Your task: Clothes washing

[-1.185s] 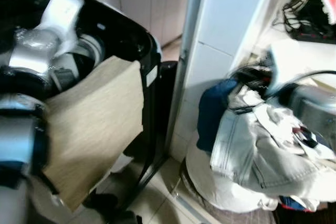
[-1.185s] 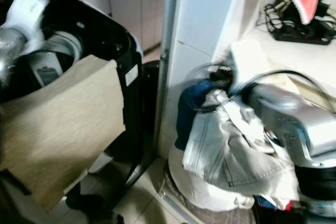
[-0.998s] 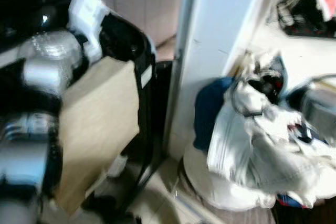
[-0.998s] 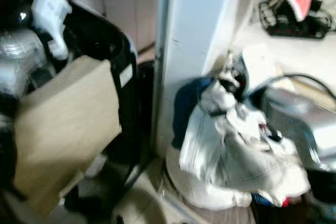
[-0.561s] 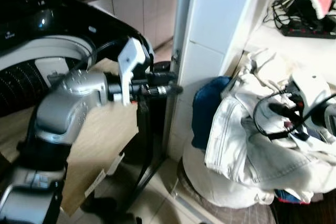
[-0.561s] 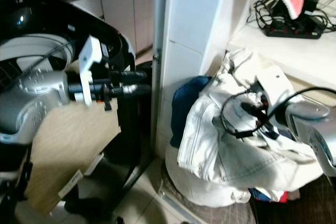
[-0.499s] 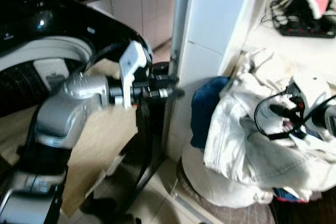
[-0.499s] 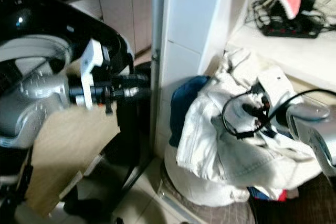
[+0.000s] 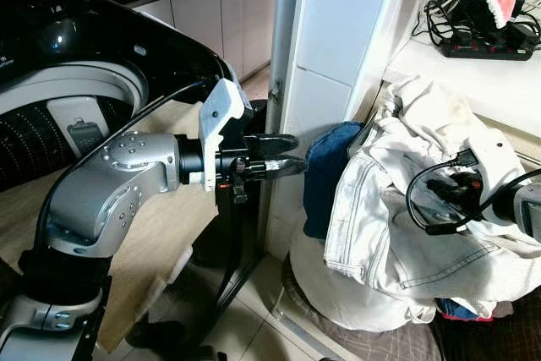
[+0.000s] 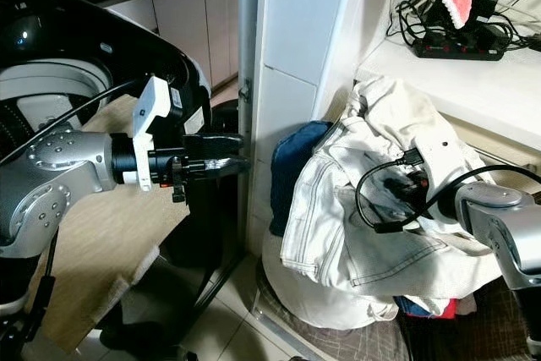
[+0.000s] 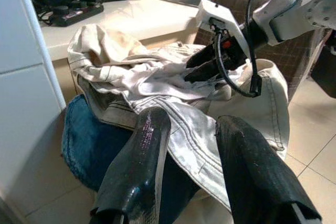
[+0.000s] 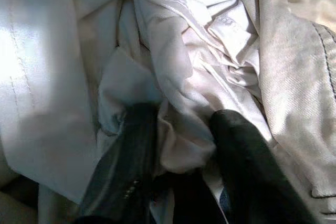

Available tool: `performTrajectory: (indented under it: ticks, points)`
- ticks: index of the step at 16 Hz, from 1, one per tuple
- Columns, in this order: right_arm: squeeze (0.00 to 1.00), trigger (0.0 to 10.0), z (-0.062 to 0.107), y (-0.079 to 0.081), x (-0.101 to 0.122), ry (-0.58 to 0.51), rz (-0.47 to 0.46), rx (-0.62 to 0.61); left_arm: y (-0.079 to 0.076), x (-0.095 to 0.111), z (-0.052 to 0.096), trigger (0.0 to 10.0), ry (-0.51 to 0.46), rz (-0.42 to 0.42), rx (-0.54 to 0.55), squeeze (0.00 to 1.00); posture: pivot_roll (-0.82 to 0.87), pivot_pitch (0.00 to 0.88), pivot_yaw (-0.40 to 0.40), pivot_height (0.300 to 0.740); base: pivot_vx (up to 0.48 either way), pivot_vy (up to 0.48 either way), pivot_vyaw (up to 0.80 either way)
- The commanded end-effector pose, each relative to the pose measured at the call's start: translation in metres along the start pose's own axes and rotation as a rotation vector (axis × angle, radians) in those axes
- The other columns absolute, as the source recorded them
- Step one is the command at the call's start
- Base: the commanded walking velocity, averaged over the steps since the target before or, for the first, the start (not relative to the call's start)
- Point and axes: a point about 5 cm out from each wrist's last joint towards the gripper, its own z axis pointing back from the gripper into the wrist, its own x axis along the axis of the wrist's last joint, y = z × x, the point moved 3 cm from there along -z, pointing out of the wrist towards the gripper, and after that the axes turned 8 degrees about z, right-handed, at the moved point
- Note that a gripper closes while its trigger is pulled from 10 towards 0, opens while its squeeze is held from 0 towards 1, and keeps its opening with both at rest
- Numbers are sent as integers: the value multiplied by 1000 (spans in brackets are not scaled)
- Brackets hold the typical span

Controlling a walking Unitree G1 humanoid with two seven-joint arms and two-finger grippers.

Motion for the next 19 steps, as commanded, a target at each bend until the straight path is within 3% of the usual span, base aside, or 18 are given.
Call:
performTrajectory:
  ticks: [1,11,15,18,19]
  points:
    - [0,0,0,-4,1,-9,-10,-7,-5,3,-1,10000,-8,2,-12,0,-65,12,-34,740,0,0,0]
    - [0,0,2,-12,13,-80,-28,-17,-1,5,-3,10000,-30,12,39,0,-64,17,-37,740,0,0,0]
    - [0,0,23,-8,55,-308,-106,81,3,12,-1,10000,-75,-10,84,0,-63,18,-39,740,0,0,0]
    - [0,0,62,-5,113,-631,-175,215,5,20,-2,10000,-118,-36,110,0,-65,20,-41,740,0,0,0]
    - [0,0,62,-5,113,-631,-175,215,5,20,-2,10000,-118,-36,110,0,-65,20,-41,740,0,0,0]
